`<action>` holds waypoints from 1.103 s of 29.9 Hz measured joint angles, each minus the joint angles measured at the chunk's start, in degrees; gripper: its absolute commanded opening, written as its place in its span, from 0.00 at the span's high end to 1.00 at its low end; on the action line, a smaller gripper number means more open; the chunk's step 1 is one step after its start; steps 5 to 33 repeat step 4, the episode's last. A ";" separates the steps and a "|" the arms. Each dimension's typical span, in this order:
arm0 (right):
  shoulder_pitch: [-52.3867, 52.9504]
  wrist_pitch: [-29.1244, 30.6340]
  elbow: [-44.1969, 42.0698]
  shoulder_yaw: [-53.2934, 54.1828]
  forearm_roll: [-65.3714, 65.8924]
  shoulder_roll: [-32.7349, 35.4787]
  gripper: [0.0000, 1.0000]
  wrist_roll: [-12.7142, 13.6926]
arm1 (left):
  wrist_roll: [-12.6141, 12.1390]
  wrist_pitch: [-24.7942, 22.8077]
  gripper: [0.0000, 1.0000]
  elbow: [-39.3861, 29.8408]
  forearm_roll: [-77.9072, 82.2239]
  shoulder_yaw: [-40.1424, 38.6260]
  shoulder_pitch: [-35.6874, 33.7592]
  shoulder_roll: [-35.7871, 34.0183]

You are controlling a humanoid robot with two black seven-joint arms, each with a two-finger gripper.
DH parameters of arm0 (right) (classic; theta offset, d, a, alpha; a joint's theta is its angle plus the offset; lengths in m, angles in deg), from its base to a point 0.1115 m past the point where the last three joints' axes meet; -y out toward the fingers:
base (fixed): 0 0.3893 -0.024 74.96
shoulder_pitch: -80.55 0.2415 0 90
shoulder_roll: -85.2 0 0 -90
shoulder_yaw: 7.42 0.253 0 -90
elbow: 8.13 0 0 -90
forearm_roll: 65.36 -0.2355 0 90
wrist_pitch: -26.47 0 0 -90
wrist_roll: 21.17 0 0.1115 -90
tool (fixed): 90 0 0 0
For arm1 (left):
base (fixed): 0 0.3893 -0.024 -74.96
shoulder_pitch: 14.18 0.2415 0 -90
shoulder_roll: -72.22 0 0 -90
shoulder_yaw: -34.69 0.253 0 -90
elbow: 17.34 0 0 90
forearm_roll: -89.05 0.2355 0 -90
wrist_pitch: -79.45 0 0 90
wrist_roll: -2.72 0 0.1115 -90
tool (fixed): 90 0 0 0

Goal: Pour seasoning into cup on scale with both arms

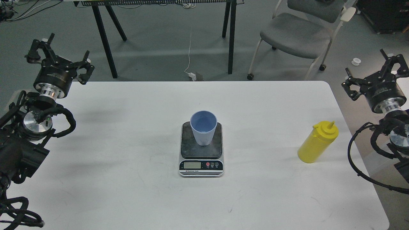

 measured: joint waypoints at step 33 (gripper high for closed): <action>-0.28 0.00 -1.85 1.00 -0.12 -1.70 0.00 -0.18 | -0.02 0.00 0.01 0.00 0.03 -0.02 0.00 0.07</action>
